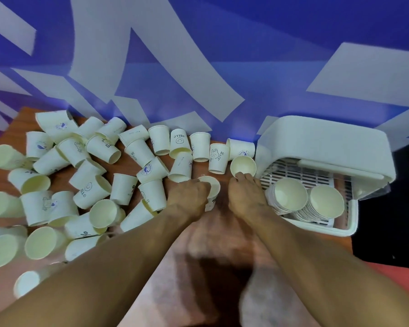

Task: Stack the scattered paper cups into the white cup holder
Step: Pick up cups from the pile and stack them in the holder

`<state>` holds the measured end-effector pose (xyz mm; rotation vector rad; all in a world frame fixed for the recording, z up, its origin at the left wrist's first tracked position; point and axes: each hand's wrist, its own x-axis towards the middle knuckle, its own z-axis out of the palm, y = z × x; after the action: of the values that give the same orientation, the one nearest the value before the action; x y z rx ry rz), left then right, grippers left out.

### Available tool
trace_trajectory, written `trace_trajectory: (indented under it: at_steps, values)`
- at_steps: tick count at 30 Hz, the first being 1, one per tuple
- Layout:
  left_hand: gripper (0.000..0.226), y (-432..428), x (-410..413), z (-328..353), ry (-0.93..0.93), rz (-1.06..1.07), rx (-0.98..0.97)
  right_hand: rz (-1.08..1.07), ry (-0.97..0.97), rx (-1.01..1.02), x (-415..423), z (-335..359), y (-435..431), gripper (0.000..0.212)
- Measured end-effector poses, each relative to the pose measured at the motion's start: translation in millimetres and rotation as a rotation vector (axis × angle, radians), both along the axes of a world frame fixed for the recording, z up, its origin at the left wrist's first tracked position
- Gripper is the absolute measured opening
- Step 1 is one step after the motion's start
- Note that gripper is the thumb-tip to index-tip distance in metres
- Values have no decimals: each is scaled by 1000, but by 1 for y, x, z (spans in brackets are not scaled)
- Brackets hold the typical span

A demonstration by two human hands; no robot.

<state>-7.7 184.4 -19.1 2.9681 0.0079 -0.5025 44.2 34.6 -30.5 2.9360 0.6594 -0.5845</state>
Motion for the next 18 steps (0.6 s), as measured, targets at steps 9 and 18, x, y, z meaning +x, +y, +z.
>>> trace_trajectory:
  at_steps: [9, 18]
  values:
    - [11, 5, -17, 31, -261, 86, 90, 43, -368, 207, -18, 35, -2, 24]
    - [11, -32, -23, 83, -615, -8, -19, -64, -599, 718, -57, 92, -51, 28]
